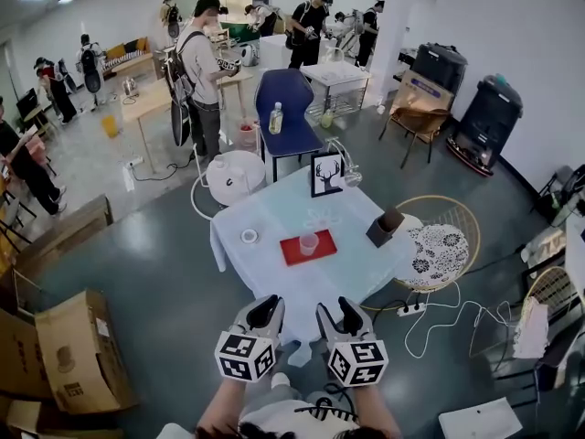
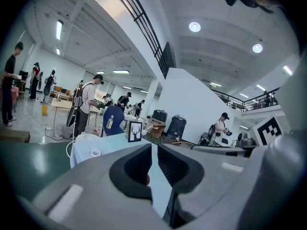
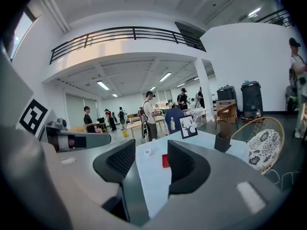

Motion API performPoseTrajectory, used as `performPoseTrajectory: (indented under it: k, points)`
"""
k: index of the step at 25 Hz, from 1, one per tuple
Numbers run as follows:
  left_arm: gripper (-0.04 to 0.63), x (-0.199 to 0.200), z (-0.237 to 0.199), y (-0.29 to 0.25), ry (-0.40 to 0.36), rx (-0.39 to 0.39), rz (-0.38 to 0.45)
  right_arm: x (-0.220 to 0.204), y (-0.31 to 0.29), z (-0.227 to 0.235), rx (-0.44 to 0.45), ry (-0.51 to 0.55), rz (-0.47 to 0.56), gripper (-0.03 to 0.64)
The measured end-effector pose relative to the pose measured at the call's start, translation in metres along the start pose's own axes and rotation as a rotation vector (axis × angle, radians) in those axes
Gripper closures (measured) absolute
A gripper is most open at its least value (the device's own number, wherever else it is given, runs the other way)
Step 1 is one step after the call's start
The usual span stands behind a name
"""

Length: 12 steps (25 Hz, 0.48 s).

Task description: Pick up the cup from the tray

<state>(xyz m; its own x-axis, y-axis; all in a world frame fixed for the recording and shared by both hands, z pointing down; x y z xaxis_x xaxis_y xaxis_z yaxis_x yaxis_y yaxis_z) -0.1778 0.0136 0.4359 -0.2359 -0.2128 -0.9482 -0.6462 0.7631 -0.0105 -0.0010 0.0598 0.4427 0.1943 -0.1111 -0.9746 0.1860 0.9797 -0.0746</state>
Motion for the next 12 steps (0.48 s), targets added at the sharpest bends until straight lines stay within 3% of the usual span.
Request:
performPoseTrajectory:
  k: [7, 12]
  points:
    - [0.568, -0.001, -0.007, -0.007, -0.006, -0.023, -0.029, 0.001, -0.009, 0.004, -0.035, 0.002, 0.0, 0.402]
    - [0.568, -0.004, -0.014, -0.01, -0.009, -0.023, -0.032, -0.007, -0.011, -0.001, 0.02, 0.025, -0.018, 0.399]
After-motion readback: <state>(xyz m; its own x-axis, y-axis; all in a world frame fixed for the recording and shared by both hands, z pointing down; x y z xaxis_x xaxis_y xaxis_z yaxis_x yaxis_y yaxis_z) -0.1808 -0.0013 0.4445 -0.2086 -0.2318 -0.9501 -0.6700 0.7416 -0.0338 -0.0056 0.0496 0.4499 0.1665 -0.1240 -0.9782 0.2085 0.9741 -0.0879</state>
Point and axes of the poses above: the fingertips, and each gripper's own axes: y backward along the fingers, z to its right, x out of its top, the point moved 7 cm from there along y, backward along the fingers, and after that the axes turned 14 degrees about z, right-handed, at the moved point
